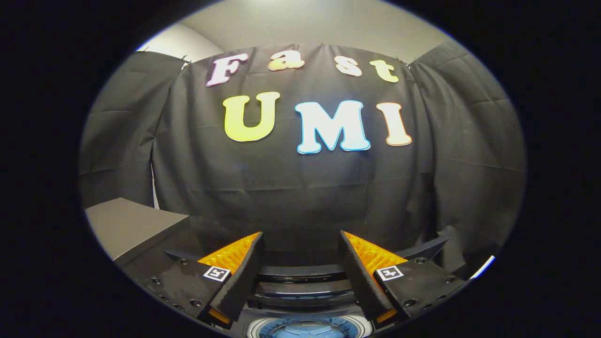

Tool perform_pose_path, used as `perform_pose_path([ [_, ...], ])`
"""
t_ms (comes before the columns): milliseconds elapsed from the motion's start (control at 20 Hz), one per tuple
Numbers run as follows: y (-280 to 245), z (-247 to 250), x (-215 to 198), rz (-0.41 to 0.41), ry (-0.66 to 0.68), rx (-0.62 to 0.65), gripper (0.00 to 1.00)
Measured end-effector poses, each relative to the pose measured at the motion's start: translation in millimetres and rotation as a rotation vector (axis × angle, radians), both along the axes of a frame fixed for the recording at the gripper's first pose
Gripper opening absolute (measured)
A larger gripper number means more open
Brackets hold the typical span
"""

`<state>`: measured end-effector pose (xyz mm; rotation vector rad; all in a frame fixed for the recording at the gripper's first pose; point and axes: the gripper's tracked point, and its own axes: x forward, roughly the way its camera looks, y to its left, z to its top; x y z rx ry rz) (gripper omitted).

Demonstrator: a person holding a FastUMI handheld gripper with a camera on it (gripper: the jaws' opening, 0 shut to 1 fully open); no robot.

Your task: Put the clothes into the washing machine and then close the washing machine lid.

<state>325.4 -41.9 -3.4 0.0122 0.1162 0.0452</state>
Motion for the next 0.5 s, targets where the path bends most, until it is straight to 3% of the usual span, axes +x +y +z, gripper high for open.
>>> perform_pose_path([
  [500, -0.4, -13.9, -46.9, 0.020, -0.011, -0.005, 0.97],
])
